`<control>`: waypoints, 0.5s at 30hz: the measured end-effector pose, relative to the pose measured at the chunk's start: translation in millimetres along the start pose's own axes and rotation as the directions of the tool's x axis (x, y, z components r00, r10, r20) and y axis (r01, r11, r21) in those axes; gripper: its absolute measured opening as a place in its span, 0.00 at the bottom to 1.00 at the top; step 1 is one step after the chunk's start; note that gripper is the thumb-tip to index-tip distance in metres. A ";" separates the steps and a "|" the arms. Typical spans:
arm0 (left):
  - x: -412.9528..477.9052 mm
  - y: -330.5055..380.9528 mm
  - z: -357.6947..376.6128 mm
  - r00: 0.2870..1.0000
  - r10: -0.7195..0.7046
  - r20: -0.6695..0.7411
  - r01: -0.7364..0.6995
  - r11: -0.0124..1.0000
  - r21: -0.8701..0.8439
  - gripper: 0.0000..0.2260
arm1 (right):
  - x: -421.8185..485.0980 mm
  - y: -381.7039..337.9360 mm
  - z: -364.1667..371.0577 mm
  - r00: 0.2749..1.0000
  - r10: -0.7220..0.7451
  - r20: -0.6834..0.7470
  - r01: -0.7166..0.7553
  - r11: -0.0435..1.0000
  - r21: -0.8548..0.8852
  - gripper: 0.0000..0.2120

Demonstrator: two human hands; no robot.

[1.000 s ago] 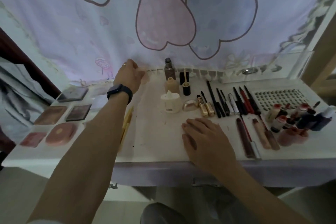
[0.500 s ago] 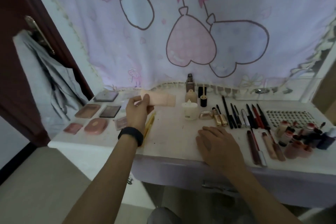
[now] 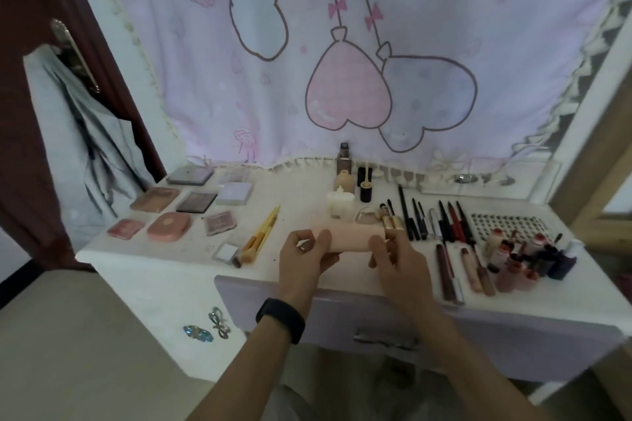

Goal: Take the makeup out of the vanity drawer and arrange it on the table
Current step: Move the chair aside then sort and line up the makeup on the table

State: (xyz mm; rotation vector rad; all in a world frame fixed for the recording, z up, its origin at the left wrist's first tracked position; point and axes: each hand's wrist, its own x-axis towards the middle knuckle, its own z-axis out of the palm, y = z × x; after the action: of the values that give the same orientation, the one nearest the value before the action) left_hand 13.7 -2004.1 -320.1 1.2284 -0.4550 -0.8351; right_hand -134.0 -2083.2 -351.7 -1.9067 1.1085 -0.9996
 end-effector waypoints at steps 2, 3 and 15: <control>-1.2 -1.2 1.3 0.997 0.067 0.029 -0.070 0.993 0.094 0.14 | 2.4 2.6 -2.1 0.999 0.039 0.010 -0.039 0.998 0.049 0.13; -0.9 -2.5 1.1 0.988 0.148 0.051 -0.155 0.969 0.191 0.17 | 3.6 2.9 -2.7 0.998 0.055 0.014 -0.056 0.996 0.073 0.11; 25.0 -23.4 -3.5 0.508 0.590 0.628 -0.742 -0.071 0.667 0.19 | 4.8 1.7 -11.5 0.994 0.102 0.047 -0.110 0.958 0.264 0.05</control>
State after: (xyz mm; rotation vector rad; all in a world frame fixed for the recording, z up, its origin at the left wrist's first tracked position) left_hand 24.7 -2023.3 -346.3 1.6435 -1.7218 0.4324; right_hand -143.0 -2090.4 -346.7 -1.6258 0.9917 -0.9999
